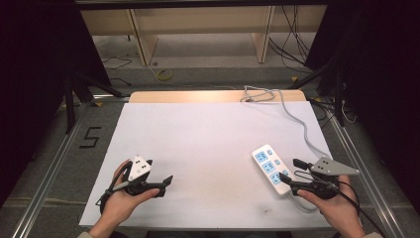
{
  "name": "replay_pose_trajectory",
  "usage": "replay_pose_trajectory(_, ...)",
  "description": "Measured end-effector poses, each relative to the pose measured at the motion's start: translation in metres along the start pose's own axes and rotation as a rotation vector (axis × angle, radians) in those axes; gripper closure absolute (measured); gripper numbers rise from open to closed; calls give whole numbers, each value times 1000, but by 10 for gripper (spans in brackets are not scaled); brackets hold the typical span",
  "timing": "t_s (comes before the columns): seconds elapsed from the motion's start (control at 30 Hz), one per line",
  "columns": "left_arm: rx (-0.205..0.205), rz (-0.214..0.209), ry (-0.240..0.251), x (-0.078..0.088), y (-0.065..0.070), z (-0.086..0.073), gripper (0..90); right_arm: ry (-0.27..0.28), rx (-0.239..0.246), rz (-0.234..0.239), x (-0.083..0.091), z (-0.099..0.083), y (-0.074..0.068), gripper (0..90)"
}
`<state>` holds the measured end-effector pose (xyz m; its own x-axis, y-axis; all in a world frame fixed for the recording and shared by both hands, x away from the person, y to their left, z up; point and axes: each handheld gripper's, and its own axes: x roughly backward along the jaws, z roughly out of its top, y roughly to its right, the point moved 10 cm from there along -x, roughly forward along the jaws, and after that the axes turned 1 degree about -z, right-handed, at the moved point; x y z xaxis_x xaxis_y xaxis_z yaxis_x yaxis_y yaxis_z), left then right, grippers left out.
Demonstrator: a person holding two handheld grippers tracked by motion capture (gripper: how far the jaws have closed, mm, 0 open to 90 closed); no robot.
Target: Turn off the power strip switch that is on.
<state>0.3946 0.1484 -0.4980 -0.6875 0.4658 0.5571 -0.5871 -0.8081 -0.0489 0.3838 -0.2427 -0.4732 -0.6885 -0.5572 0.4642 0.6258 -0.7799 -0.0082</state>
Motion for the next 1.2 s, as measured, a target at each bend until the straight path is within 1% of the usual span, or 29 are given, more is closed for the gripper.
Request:
replay_pose_trajectory(0.07,-8,8,-10,0,-1,-1,142,-15,5,-2,0,0,-1,301)
replay_pose_trajectory(0.17,-16,10,-21,0,0,-3,143,-21,6,-5,1,1,-2,314)
replay_pose_trajectory(0.27,-18,8,-23,-1,1,-3,145,-47,3,-17,2,1,-1,341)
replay_pose_trajectory(0.43,-16,6,-27,-2,2,-3,149,-104,21,-30,2,2,-3,458)
replay_pose_trajectory(0.5,-19,5,-31,-2,2,-3,149,-123,20,-29,2,3,-4,511)
replay_pose_trajectory(0.63,-19,3,-31,-2,3,-3,149,-147,15,-31,2,8,-3,616)
replay_pose_trajectory(0.77,-24,-1,-36,-3,5,-4,150,-167,17,-51,2,11,-1,723)
replay_pose_trajectory(0.9,-29,-1,-38,-3,6,-4,150,-193,7,-63,2,12,0,833)
replay_pose_trajectory(1.0,-31,-1,-40,-4,6,-4,150,-211,5,-66,1,13,0,900)
replay_pose_trajectory(1.2,-31,-1,-39,-4,6,-4,151,-250,-18,-77,-1,14,2,900)
